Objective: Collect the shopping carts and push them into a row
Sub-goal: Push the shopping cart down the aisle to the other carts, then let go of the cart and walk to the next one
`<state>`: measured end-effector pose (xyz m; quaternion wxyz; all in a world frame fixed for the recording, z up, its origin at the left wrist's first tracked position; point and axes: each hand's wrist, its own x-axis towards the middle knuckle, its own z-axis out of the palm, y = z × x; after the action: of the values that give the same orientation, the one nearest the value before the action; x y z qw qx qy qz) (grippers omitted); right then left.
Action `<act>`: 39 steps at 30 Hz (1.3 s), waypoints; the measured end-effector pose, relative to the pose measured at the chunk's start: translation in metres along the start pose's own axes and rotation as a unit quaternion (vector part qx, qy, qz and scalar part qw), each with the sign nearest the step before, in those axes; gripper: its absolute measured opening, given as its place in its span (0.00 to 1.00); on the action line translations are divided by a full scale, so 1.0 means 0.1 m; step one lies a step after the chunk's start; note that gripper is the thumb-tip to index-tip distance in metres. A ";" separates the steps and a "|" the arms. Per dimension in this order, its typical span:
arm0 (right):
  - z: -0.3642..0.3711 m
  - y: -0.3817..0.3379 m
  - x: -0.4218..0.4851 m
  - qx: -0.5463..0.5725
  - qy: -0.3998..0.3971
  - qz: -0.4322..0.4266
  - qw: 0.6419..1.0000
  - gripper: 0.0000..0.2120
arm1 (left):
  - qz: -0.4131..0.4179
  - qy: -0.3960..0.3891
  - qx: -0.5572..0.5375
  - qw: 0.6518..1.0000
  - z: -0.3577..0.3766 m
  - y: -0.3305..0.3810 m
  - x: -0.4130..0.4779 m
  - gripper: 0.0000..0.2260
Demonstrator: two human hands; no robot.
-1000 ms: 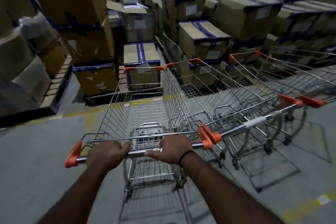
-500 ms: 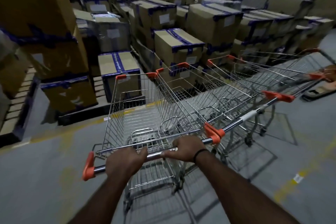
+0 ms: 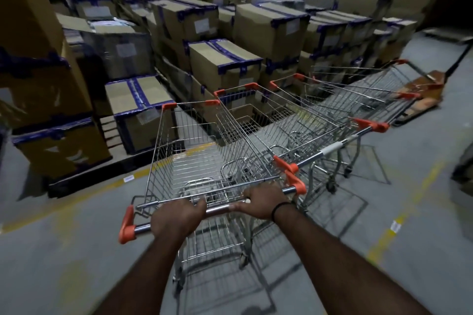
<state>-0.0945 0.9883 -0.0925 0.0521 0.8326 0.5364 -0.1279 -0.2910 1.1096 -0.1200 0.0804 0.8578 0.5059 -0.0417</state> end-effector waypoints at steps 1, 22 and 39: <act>0.00 0.01 0.02 0.005 -0.002 0.010 1.000 0.39 | 0.004 0.001 0.002 1.000 0.00 0.02 0.04 0.34; 0.01 0.10 0.22 0.032 -0.029 0.085 0.995 0.40 | 0.095 0.013 0.001 0.995 0.05 0.12 0.34 0.35; -0.11 0.03 -0.42 0.117 0.083 0.153 0.978 0.32 | 0.171 0.015 -0.025 0.985 -0.25 0.61 0.00 0.28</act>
<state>-0.1067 0.9523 -0.0703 -0.0715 0.9128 0.3864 -0.1109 -0.2379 1.0845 -0.0900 0.1005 0.9299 0.3538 -0.0018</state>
